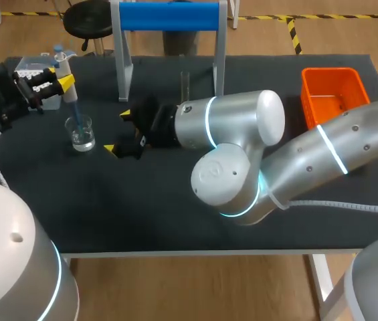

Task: Invert the test tube, pick up the pipette, mount the tip to pipette, aspirate from beaker and dispense into the tube, eject the tip, return the pipette, and cap with the stopper.

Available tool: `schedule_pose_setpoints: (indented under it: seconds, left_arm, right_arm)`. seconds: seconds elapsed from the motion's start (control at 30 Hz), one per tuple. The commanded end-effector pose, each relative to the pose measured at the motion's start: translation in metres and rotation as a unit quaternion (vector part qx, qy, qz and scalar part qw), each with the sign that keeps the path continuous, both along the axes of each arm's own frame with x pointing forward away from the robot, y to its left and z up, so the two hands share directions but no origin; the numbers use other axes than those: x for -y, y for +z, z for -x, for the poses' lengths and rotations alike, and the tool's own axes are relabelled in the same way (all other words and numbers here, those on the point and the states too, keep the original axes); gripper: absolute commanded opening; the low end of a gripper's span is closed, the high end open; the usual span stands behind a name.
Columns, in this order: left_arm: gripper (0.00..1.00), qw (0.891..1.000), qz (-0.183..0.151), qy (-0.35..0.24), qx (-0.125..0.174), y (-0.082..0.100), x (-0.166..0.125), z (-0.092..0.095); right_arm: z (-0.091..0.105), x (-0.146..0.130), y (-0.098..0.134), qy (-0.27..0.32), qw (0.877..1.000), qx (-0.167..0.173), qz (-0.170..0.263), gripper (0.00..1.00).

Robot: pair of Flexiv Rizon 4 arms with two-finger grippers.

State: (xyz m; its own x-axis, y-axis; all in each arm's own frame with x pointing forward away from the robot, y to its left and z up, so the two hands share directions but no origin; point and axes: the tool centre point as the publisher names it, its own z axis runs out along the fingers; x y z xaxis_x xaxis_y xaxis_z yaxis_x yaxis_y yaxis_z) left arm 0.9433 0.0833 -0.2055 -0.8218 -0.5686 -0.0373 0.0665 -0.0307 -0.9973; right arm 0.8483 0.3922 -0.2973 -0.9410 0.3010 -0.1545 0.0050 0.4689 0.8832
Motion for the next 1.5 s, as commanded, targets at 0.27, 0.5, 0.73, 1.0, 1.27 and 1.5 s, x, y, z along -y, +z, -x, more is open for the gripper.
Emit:
schedule_pose_setpoints:
  seconds: [0.27, 0.5, 0.73, 1.0, 1.27, 1.5]
  left_arm:
    - [0.00, 1.000, 0.001, -0.001, 0.001, 0.000, -0.001, 0.001]
    - [0.00, 1.000, 0.001, -0.001, 0.001, 0.000, -0.001, 0.001]
    - [0.00, 1.000, 0.001, -0.001, 0.001, 0.000, -0.001, 0.001]
    - [0.00, 1.000, 0.001, -0.001, 0.001, 0.000, -0.001, 0.001]
    - [0.00, 1.000, 0.001, -0.001, 0.001, 0.000, -0.001, 0.001]
    - [0.00, 1.000, 0.001, -0.001, 0.001, 0.000, -0.001, 0.001]
  right_arm:
    - [-0.002, 0.031, 0.057, 0.056, 0.998, -0.001, 0.000, 1.00]
    - [-0.005, 0.046, 0.105, 0.119, 0.993, 0.009, 0.008, 1.00]
    - [-0.017, 0.051, 0.144, 0.167, 0.986, 0.012, -0.015, 1.00]
    - [-0.034, 0.047, 0.175, 0.237, 0.970, -0.008, -0.044, 1.00]
    - [-0.042, 0.031, 0.193, 0.289, 0.955, -0.022, -0.064, 1.00]
    - [-0.055, 0.011, 0.205, 0.313, 0.945, -0.022, -0.093, 1.00]
